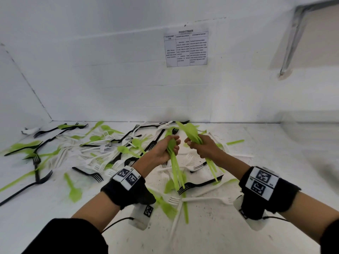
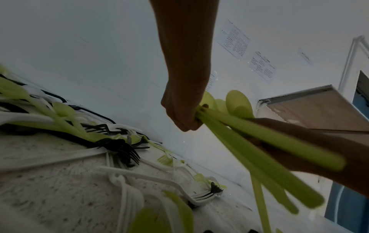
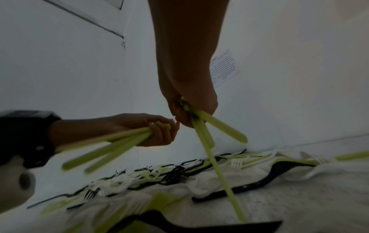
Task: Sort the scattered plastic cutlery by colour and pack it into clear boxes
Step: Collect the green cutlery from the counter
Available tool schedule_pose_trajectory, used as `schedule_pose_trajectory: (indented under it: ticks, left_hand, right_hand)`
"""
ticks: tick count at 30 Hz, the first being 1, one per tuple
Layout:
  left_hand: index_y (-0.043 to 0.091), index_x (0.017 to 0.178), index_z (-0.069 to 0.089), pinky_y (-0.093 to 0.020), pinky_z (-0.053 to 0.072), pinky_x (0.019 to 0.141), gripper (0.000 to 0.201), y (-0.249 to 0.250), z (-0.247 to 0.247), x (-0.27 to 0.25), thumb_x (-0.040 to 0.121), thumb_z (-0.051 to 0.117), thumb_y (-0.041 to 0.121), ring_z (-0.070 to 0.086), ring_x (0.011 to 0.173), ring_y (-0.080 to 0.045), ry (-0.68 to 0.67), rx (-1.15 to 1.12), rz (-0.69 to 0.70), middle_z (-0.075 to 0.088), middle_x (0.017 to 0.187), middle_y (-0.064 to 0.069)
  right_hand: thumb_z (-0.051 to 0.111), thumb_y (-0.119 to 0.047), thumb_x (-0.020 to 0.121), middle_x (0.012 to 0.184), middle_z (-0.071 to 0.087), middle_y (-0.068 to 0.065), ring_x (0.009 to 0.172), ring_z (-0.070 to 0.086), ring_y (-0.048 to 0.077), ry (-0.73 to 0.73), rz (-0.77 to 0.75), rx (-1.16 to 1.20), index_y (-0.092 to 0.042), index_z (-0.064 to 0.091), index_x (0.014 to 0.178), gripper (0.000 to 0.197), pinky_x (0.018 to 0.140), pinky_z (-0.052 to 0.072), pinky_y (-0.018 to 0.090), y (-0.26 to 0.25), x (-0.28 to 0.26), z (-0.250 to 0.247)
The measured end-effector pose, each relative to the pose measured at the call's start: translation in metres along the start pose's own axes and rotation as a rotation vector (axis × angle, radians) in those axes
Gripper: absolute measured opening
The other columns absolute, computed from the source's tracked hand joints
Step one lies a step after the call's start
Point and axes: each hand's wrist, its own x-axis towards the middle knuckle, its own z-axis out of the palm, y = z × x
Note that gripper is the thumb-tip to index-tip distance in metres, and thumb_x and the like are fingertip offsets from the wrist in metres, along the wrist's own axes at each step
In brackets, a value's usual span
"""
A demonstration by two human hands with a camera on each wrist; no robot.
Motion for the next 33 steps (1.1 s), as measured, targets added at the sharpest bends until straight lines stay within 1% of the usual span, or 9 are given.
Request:
schedule_pose_trajectory:
  ticks: [5, 11, 13, 16, 18, 21, 24, 28, 33]
  left_hand:
    - [0.004, 0.077, 0.052, -0.011, 0.033, 0.034, 0.028, 0.001, 0.003, 0.008, 0.097, 0.034, -0.005, 0.046, 0.034, -0.002, 0.122, -0.057, 0.171, 0.046, 0.071, -0.007]
    - [0.007, 0.081, 0.054, -0.017, 0.039, 0.037, 0.042, -0.007, 0.005, 0.012, 0.096, 0.039, 0.043, 0.040, 0.034, -0.005, 0.128, -0.001, 0.209, 0.043, 0.056, -0.003]
    - [0.010, 0.083, 0.056, -0.018, 0.041, 0.038, 0.046, -0.007, 0.006, 0.011, 0.093, 0.037, 0.051, 0.038, 0.036, -0.006, 0.086, 0.055, 0.207, 0.039, 0.056, -0.001]
    - [0.014, 0.092, 0.058, -0.020, 0.045, 0.041, 0.021, -0.006, 0.008, 0.007, 0.092, 0.054, 0.035, 0.048, 0.052, -0.012, 0.059, 0.129, 0.191, 0.048, 0.068, -0.004]
    - [0.014, 0.090, 0.059, -0.024, 0.050, 0.045, 0.009, -0.005, 0.007, 0.006, 0.093, 0.054, 0.021, 0.056, 0.058, -0.014, 0.046, 0.052, 0.198, 0.054, 0.073, -0.006]
    - [0.012, 0.083, 0.054, -0.028, 0.054, 0.057, 0.019, -0.002, 0.004, 0.009, 0.097, 0.043, 0.004, 0.060, 0.068, -0.015, 0.053, -0.123, 0.247, 0.054, 0.078, -0.005]
    - [0.009, 0.082, 0.053, -0.018, 0.049, 0.045, 0.017, 0.000, 0.001, 0.009, 0.096, 0.045, 0.004, 0.055, 0.046, -0.007, 0.084, -0.114, 0.318, 0.054, 0.072, -0.003]
    - [0.013, 0.091, 0.056, -0.012, 0.037, 0.041, 0.002, -0.007, 0.001, 0.006, 0.091, 0.057, 0.011, 0.045, 0.043, 0.001, 0.002, 0.200, 0.336, 0.052, 0.062, 0.007]
    - [0.014, 0.096, 0.059, -0.016, 0.044, 0.054, 0.012, -0.013, 0.005, 0.005, 0.089, 0.058, 0.005, 0.059, 0.056, -0.001, -0.110, 0.362, 0.343, 0.064, 0.063, 0.011]
  right_hand:
    - [0.052, -0.015, 0.094, 0.066, 0.049, -0.002, 0.046, 0.033, 0.006, -0.200, 0.017, 0.059, -0.011, 0.063, 0.099, 0.013, 0.042, 0.028, 0.016, 0.005, -0.013, 0.010]
    - [0.049, -0.021, 0.096, 0.064, 0.044, -0.001, 0.042, 0.032, 0.003, -0.277, 0.176, 0.398, -0.013, 0.062, 0.092, 0.016, 0.041, 0.027, 0.014, 0.001, -0.013, 0.013]
    - [0.049, -0.021, 0.097, 0.064, 0.044, -0.001, 0.041, 0.032, 0.002, -0.301, 0.210, 0.427, -0.013, 0.063, 0.091, 0.017, 0.040, 0.027, 0.014, 0.003, -0.013, 0.014]
    - [0.049, -0.022, 0.096, 0.064, 0.045, 0.000, 0.043, 0.037, 0.004, -0.358, 0.230, 0.433, -0.011, 0.060, 0.091, 0.016, 0.042, 0.033, 0.015, 0.002, -0.017, 0.017]
    - [0.050, -0.020, 0.096, 0.065, 0.049, 0.003, 0.047, 0.047, 0.008, -0.331, 0.234, 0.456, -0.007, 0.059, 0.092, 0.017, 0.044, 0.042, 0.018, 0.002, -0.018, 0.018]
    - [0.049, -0.019, 0.096, 0.071, 0.052, 0.006, 0.059, 0.055, 0.015, -0.143, 0.211, 0.401, -0.005, 0.059, 0.090, 0.017, 0.052, 0.052, 0.025, 0.006, -0.015, 0.016]
    - [0.050, -0.019, 0.096, 0.065, 0.048, 0.004, 0.043, 0.048, 0.007, 0.011, 0.175, 0.361, -0.007, 0.059, 0.088, 0.017, 0.047, 0.048, 0.020, 0.008, -0.009, 0.008]
    - [0.051, -0.018, 0.096, 0.058, 0.035, -0.001, 0.037, 0.031, 0.003, -0.170, 0.161, 0.280, -0.012, 0.058, 0.086, 0.013, 0.040, 0.033, 0.017, 0.003, -0.010, 0.001]
    - [0.052, -0.014, 0.095, 0.054, 0.030, -0.004, 0.039, 0.027, 0.003, -0.354, 0.214, 0.351, -0.008, 0.052, 0.096, 0.006, 0.038, 0.028, 0.014, -0.002, -0.012, 0.010]
